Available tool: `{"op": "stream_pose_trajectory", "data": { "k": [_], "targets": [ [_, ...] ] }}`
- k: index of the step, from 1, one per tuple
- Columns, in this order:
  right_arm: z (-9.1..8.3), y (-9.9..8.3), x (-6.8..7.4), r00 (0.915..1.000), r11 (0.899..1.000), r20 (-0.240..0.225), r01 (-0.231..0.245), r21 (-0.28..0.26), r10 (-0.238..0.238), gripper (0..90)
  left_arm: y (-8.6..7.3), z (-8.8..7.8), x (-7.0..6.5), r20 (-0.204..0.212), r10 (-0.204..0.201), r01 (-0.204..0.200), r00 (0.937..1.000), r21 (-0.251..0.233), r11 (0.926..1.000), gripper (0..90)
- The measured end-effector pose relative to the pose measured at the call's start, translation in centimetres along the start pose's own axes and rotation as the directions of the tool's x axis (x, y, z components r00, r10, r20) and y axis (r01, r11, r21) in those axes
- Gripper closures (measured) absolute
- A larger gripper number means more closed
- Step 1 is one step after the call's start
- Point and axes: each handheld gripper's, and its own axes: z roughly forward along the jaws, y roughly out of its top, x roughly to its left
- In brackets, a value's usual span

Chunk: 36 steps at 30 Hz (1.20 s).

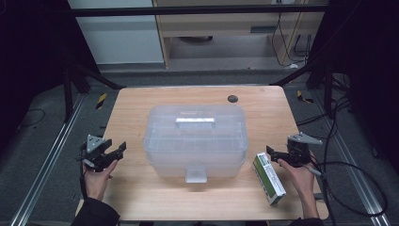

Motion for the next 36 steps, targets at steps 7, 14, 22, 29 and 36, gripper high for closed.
{"op": "stream_pose_trajectory", "data": {
  "k": [7,14,22,29,36],
  "targets": [
    [-0.6,0.5,0.2,0.9999,1.0,-0.01,0.007,-0.012,-0.007,7.0,1.4,-1.0,-0.7,0.02,0.037,-0.037,0.9991,0.015,0.9992,33.3],
    [-0.7,0.5,0.2,1.0,1.0,-0.006,0.001,-0.011,-0.001,7.6,2.7,-2.5,-1.1,0.026,0.066,-0.065,0.9975,-0.028,0.9975,33.1],
    [-0.5,0.2,0.0,0.9999,1.0,-0.01,0.004,0.006,-0.004,8.7,3.6,-3.0,-0.4,0.084,0.044,-0.042,0.9955,-0.027,0.9988,34.5],
    [-0.4,0.1,0.0,0.9999,1.0,-0.008,0.01,0.013,-0.01,9.0,4.6,-3.4,-0.4,0.098,0.079,-0.076,0.992,-0.03,0.9966,34.1],
    [-0.2,0.1,0.1,0.9997,0.999,-0.011,0.023,0.025,-0.023,9.4,6.1,-3.6,-0.5,0.134,0.128,-0.122,0.9826,-0.053,0.9911,34.0]
  ]
}}
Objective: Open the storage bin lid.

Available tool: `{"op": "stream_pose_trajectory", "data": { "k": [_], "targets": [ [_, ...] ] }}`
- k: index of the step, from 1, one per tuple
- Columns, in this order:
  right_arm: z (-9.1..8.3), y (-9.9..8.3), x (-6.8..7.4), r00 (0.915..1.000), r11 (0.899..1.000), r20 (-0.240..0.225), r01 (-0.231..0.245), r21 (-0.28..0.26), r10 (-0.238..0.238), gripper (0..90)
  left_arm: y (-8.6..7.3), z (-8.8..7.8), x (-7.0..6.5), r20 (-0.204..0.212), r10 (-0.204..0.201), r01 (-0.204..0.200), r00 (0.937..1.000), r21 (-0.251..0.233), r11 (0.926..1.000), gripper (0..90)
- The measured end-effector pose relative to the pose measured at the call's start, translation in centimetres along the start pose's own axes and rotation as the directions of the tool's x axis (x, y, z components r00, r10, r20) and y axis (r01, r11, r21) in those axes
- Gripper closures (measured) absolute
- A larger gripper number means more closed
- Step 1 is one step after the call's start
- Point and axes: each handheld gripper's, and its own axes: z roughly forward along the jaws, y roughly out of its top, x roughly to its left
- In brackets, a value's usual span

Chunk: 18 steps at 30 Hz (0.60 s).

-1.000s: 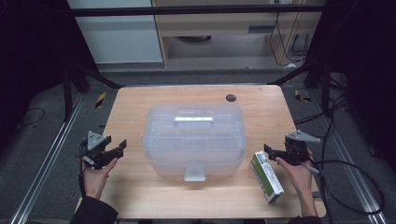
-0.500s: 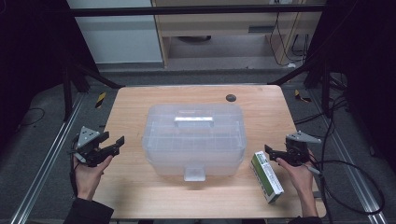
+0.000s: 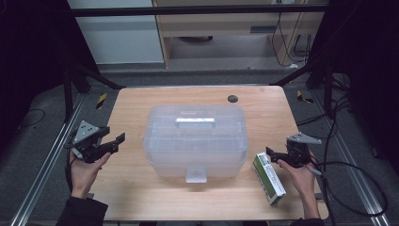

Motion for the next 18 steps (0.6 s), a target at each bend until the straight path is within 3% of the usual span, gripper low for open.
{"op": "stream_pose_trajectory", "data": {
  "k": [9,18],
  "targets": [
    [0.1,-0.1,0.0,1.0,1.0,-0.001,-0.002,0.004,0.002,9.2,2.3,-0.2,0.0,0.026,0.03,-0.029,0.9992,-0.023,0.9993,33.2],
    [0.1,-0.1,-0.1,1.0,1.0,-0.004,0.005,0.008,-0.005,9.0,3.3,0.2,-0.4,0.012,0.042,-0.041,0.9991,-0.033,0.9986,32.2]
  ]
}}
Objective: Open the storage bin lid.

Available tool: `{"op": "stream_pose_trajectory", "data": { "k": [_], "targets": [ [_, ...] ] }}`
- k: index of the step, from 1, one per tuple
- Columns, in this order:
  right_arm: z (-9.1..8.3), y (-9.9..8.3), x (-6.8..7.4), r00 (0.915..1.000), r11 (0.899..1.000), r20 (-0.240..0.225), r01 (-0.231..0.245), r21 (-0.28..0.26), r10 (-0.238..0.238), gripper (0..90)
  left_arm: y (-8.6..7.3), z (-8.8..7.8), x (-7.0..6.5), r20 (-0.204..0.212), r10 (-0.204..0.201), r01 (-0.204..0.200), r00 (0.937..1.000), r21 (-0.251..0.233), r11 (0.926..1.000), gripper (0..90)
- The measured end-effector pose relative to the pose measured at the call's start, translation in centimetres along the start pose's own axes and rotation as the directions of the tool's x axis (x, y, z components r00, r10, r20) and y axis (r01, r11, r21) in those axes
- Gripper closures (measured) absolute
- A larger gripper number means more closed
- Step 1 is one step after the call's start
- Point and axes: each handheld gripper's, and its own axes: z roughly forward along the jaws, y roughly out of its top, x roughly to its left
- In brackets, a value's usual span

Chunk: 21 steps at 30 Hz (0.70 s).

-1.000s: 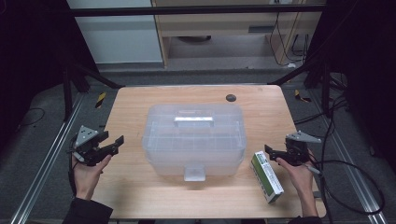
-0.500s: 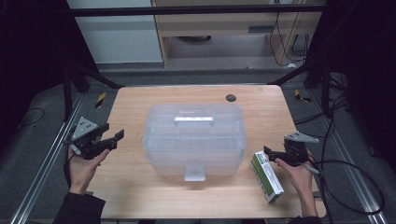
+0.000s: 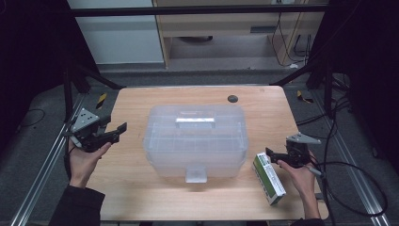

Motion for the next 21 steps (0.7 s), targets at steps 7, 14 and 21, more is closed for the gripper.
{"op": "stream_pose_trajectory", "data": {
  "k": [7,14,21],
  "targets": [
    [0.1,0.0,0.0,0.9999,1.0,0.006,0.009,0.007,-0.009,9.2,1.1,0.2,-0.5,-0.005,0.024,-0.024,0.9997,0.012,0.9996,31.2],
    [0.3,-0.1,0.1,0.9998,1.0,0.006,0.018,0.013,-0.018,9.4,2.3,0.4,-0.8,-0.01,0.068,-0.068,0.9976,0.029,0.9972,31.5],
    [0.4,-0.2,0.1,0.9998,1.0,0.0,0.022,0.019,-0.022,10.4,3.3,0.9,-1.3,-0.005,0.143,-0.142,0.9898,0.046,0.9888,32.2]
  ]
}}
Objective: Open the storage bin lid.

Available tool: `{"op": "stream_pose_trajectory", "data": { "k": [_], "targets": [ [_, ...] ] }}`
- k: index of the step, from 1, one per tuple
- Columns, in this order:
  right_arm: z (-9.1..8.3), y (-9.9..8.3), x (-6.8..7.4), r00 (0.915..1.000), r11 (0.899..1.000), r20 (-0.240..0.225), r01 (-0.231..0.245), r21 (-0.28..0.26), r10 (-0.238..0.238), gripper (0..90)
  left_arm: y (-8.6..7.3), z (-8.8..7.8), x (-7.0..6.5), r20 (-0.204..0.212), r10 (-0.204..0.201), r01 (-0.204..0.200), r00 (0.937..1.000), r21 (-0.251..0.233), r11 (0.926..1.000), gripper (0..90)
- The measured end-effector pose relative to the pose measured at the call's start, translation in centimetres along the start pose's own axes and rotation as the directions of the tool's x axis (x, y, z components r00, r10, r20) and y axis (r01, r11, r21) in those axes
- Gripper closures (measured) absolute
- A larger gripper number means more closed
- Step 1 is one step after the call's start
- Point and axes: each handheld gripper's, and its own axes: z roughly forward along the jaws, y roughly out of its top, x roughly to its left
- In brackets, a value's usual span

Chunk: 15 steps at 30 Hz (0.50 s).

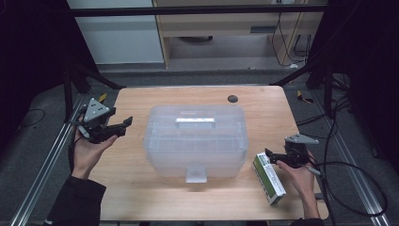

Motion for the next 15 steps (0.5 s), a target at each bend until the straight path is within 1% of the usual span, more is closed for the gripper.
{"op": "stream_pose_trajectory", "data": {
  "k": [1,4,6,7,9,12,13,15],
  "targets": [
    [0.0,0.0,0.0,1.0,1.0,0.002,0.001,0.0,-0.001,10.6,0.2,0.0,-0.1,0.006,0.006,-0.006,1.0,-0.002,1.0,32.4],
    [0.0,0.0,0.0,1.0,1.0,0.004,0.007,0.001,-0.007,10.8,0.5,-0.1,-0.4,0.012,0.015,-0.015,0.9998,0.017,0.9997,33.2],
    [0.0,0.0,0.0,1.0,1.0,0.005,0.008,0.001,-0.008,10.9,0.8,0.0,-0.5,0.019,0.037,-0.038,0.9991,0.021,0.9991,33.2],
    [0.0,0.0,0.0,1.0,1.0,0.005,0.008,0.0,-0.008,11.0,0.9,0.0,-0.6,0.03,0.05,-0.05,0.9983,0.022,0.9985,33.1],
    [0.0,0.0,0.0,1.0,1.0,0.004,0.009,0.003,-0.009,11.0,1.2,0.0,-0.8,0.04,0.065,-0.066,0.9971,0.022,0.9976,33.0],
    [0.0,-0.1,0.0,0.9999,1.0,0.004,0.012,0.006,-0.012,11.3,1.8,-0.2,-1.0,0.057,0.093,-0.095,0.994,0.021,0.9953,33.5],
    [0.1,-0.1,0.0,0.9999,1.0,0.004,0.013,0.008,-0.013,11.4,2.0,-0.2,-1.1,0.06,0.113,-0.114,0.9918,0.025,0.9931,33.6],
    [0.0,-0.1,0.0,0.9999,1.0,0.003,0.011,0.006,-0.011,11.4,2.4,-0.2,-1.4,0.076,0.135,-0.137,0.988,0.028,0.9901,33.6]
  ]
}}
